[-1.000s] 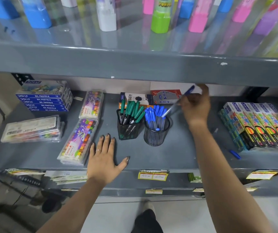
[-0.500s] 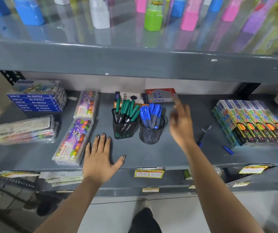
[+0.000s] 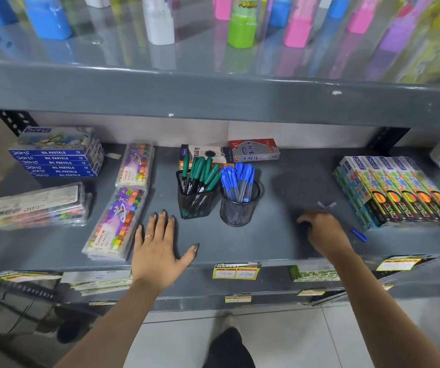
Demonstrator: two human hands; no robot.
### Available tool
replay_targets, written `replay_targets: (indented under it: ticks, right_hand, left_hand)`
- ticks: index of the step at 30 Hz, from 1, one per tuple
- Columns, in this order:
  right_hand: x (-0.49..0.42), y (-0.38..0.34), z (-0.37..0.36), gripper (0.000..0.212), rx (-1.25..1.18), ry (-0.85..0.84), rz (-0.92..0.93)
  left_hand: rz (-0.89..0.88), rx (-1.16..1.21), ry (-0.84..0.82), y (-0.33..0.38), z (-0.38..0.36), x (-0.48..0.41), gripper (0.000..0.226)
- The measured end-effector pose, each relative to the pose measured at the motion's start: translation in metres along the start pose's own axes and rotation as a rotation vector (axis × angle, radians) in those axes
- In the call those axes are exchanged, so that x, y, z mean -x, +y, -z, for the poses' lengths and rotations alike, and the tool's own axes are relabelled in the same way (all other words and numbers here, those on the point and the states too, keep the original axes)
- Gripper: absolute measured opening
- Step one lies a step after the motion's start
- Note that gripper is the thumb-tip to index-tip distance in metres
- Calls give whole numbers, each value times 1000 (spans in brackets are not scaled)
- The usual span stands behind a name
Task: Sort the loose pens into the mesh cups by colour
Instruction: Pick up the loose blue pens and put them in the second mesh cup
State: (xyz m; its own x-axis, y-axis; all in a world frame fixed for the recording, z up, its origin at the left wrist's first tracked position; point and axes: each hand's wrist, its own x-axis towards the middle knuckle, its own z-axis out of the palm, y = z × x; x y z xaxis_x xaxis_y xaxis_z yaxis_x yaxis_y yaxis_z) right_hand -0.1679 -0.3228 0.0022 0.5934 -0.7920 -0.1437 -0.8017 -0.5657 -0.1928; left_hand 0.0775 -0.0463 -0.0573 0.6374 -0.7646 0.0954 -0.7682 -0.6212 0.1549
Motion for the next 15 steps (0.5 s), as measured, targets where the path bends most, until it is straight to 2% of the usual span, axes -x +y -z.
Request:
replay_targets:
  ticks: [3, 6, 8, 10, 12, 15]
  right_hand:
    - [1, -11, 7, 32, 15, 86, 201]
    - [0, -32, 25, 31, -56, 394, 335]
    - [0, -53, 44, 37, -303, 592, 312]
    - [1, -78, 64, 41, -684, 675, 317]
    - [1, -101, 74, 42, -987, 681, 341]
    - [1, -126, 73, 42, -1170, 639, 314]
  left_hand:
    - [0, 8, 3, 0, 0, 1, 93]
    - [1, 11, 7, 0, 0, 1, 93]
    - [0, 17, 13, 0, 0, 1, 93]
    - [1, 7, 7, 0, 0, 1, 93]
    - [3, 7, 1, 1, 0, 1, 94]
    - [3, 14, 2, 0, 0, 1, 94]
